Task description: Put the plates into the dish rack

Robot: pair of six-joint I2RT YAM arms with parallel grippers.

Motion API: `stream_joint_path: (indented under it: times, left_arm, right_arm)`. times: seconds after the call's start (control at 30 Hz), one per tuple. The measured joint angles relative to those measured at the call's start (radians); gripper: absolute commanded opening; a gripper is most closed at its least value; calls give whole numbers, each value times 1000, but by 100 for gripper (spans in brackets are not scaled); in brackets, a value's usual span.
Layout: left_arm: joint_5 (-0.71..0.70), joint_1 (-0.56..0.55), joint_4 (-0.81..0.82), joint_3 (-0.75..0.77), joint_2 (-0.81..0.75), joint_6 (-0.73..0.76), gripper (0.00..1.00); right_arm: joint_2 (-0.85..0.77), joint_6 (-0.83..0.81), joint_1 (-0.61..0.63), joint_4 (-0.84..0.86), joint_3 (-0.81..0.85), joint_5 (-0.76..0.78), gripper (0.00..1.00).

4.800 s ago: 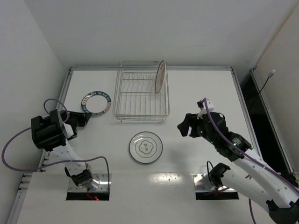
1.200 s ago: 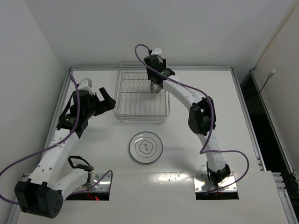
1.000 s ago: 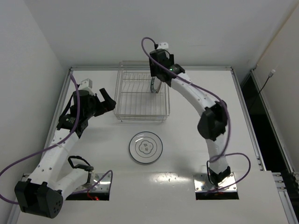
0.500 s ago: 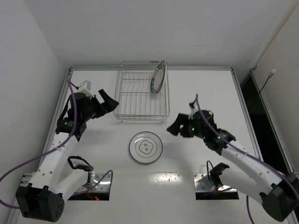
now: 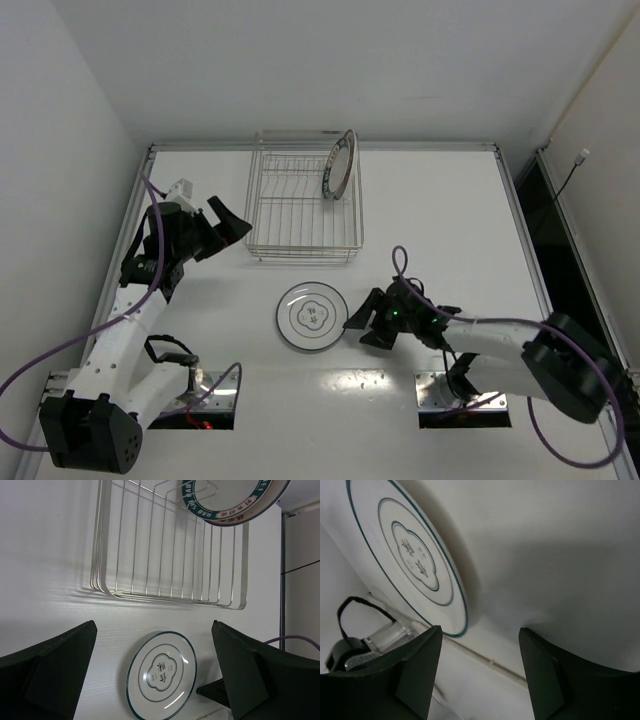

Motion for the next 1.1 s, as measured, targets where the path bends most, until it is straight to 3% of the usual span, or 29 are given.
stream_joint_path:
  times: [0.13,0.2,0.37,0.4,0.57,0.73,0.9,1.0,1.1]
  left_arm:
    - [-10,0,-1,0,-2,12,99]
    - [-14,0,-4,0,-3,17,99]
    - [-23,0,-10,0,-5,27,99]
    - [-25,0,-10,0,-5,27,99]
    - [-27,0,-20,7,-5,33,99]
    - [-38,0,-36,44,-5,41,99]
    - [-64,0,-55,68,-6,47,99]
    - [-92,0,-68,88,-6,58,99]
    - [-122,0,-72,104,-6,64,99]
  right_arm:
    - [208,106,40,152,58,-31,54]
    - [275,165,79,246,61,-15,45]
    - [373,272,108,400,32,3,15]
    - [395,285,108,422,31,4,3]
    - [426,310,108,484,29,2,0]
    - [247,281,124,280,51,18,0]
    - [-68,221,201,-49,75,65,0]
    - [-223,138,260,-352,185,170,0]
    - [-325,52,306,-551,415,281,0]
